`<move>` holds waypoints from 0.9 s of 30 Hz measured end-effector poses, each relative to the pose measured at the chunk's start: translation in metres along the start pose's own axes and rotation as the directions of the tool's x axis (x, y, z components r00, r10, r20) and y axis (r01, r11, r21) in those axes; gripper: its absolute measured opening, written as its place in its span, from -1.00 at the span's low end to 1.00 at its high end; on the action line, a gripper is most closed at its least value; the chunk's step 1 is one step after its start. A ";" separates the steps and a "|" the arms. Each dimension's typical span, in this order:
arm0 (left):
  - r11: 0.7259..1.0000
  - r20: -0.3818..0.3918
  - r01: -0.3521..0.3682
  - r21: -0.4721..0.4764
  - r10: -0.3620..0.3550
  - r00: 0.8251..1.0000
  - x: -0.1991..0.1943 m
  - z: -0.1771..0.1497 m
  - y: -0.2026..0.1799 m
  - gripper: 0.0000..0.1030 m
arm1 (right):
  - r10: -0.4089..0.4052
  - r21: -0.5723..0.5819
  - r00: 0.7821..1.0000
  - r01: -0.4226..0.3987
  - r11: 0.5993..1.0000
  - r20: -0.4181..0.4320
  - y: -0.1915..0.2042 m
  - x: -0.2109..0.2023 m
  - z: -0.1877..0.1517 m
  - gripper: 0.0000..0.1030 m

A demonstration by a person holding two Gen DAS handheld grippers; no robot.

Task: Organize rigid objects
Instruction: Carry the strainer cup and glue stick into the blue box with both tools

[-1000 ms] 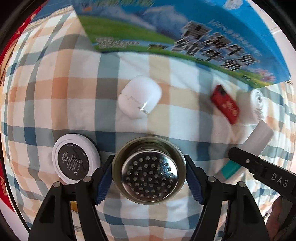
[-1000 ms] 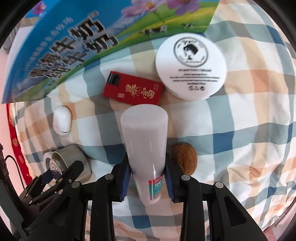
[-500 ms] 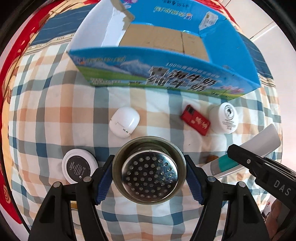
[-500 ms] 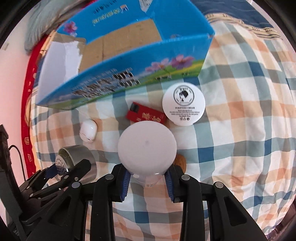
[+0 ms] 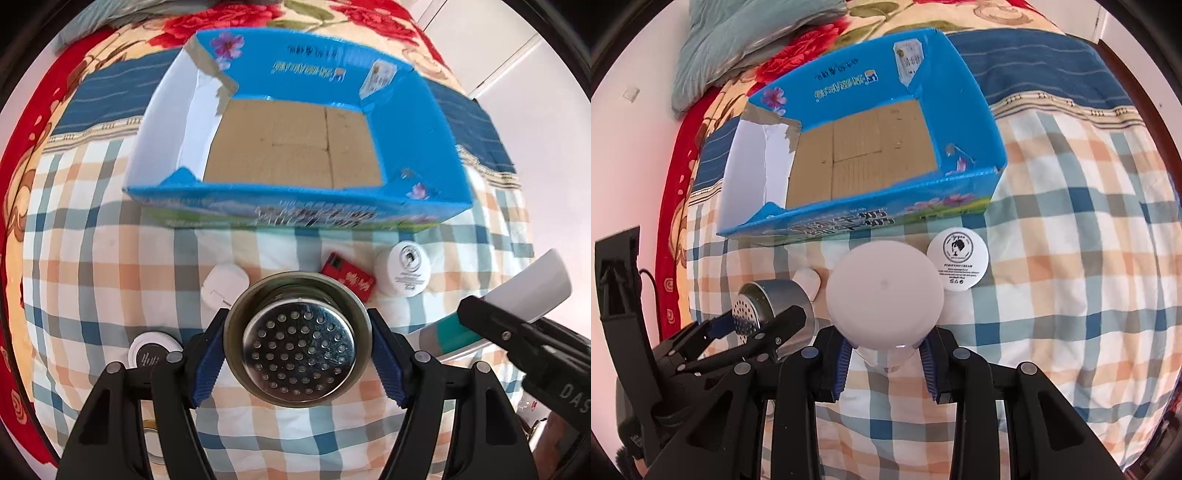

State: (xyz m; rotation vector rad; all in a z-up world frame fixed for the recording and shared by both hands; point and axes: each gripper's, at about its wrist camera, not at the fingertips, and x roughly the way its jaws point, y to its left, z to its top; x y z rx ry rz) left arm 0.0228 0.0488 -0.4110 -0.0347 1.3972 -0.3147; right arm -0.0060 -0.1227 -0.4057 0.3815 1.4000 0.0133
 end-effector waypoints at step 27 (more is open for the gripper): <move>0.999 0.071 0.017 0.041 -0.019 0.997 0.047 0.212 0.000 0.34 | -0.001 -0.024 1.000 0.000 1.000 -0.016 -0.003 0.004 0.192 -0.33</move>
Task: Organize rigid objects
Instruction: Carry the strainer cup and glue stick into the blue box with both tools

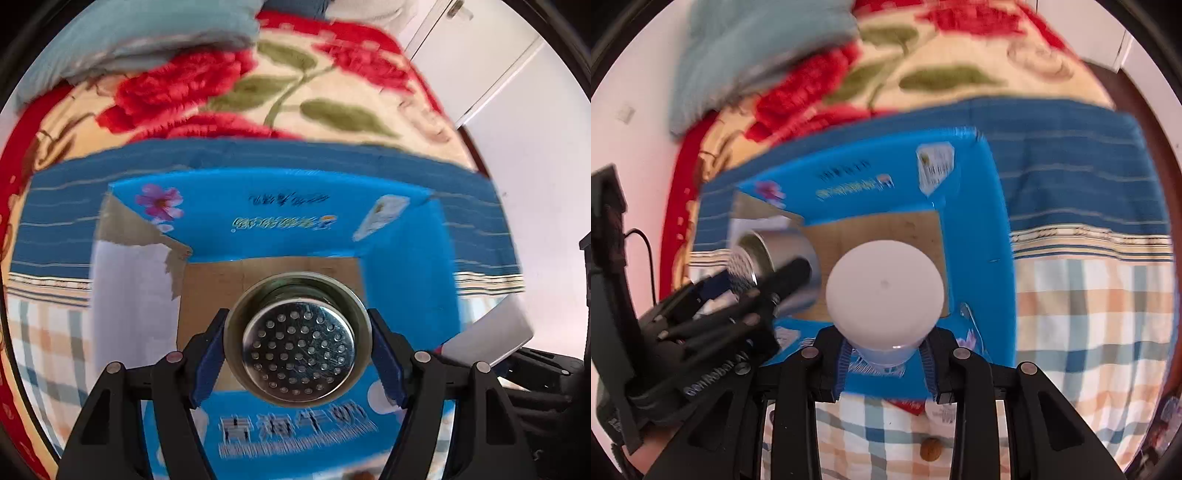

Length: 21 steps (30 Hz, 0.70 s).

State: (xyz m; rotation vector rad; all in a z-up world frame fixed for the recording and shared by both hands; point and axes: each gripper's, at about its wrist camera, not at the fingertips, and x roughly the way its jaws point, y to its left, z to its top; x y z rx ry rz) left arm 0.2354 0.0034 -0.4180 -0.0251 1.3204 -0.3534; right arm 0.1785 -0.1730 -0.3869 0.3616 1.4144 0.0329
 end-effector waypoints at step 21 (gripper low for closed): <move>0.994 -0.287 0.051 -0.092 -0.075 0.955 0.130 0.038 0.003 0.39 | -0.139 -0.089 0.935 0.116 0.989 -0.327 -0.036 0.173 0.072 -0.23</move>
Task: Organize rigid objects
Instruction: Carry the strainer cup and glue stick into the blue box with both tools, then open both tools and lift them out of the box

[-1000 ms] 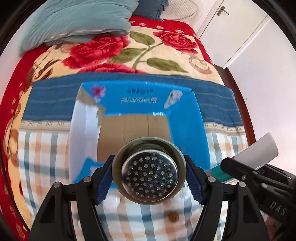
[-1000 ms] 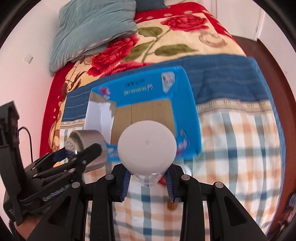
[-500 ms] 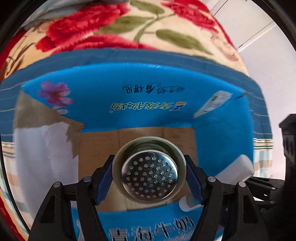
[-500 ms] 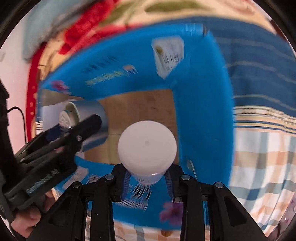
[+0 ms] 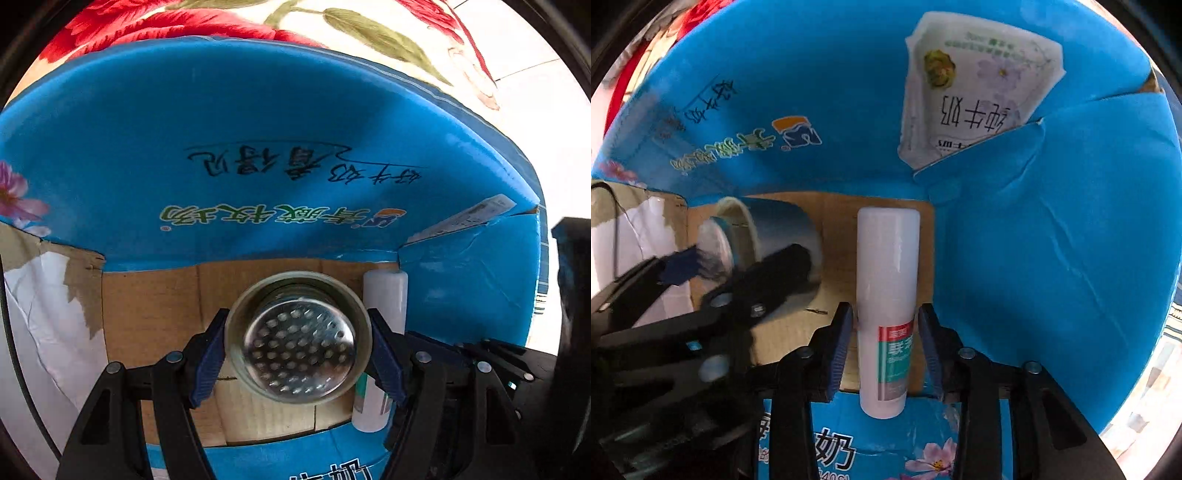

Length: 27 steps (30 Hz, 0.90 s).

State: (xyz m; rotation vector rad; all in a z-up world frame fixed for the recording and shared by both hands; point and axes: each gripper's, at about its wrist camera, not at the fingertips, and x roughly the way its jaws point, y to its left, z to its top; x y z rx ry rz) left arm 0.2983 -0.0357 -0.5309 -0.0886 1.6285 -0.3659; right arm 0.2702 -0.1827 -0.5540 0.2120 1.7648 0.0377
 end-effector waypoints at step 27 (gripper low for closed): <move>0.970 0.245 -0.239 -0.037 0.240 0.939 -0.127 -0.120 0.042 1.00 | -0.063 0.027 0.986 0.060 0.998 0.152 0.014 -0.033 -0.172 1.00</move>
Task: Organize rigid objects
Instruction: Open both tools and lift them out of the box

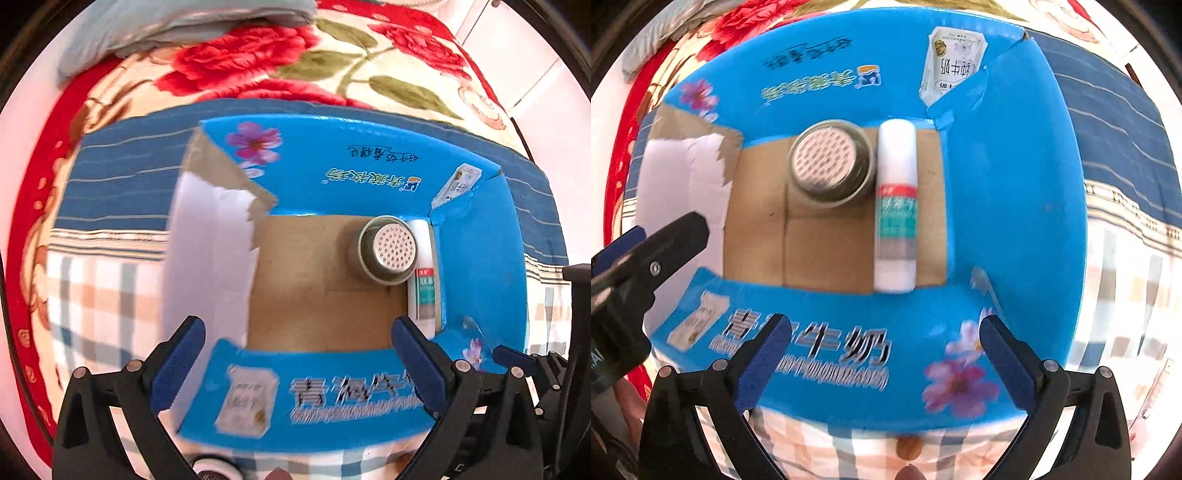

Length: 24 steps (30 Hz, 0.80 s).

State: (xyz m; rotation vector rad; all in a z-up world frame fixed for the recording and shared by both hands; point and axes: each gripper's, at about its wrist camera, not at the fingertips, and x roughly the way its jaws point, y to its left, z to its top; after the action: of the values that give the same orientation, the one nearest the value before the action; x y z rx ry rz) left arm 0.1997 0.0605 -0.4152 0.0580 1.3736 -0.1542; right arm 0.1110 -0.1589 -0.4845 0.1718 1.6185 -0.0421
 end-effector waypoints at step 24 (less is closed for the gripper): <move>0.997 0.022 -0.010 -0.079 0.012 1.000 -0.081 -0.114 0.011 1.00 | 0.014 0.110 0.975 -0.040 0.993 0.222 0.016 -0.109 -0.079 1.00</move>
State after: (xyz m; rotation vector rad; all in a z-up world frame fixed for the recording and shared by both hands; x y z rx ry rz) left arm 0.0749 0.0923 -0.3592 -0.0021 1.3554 -0.0909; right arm 0.0400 -0.1421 -0.3705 0.2681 1.3922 -0.1288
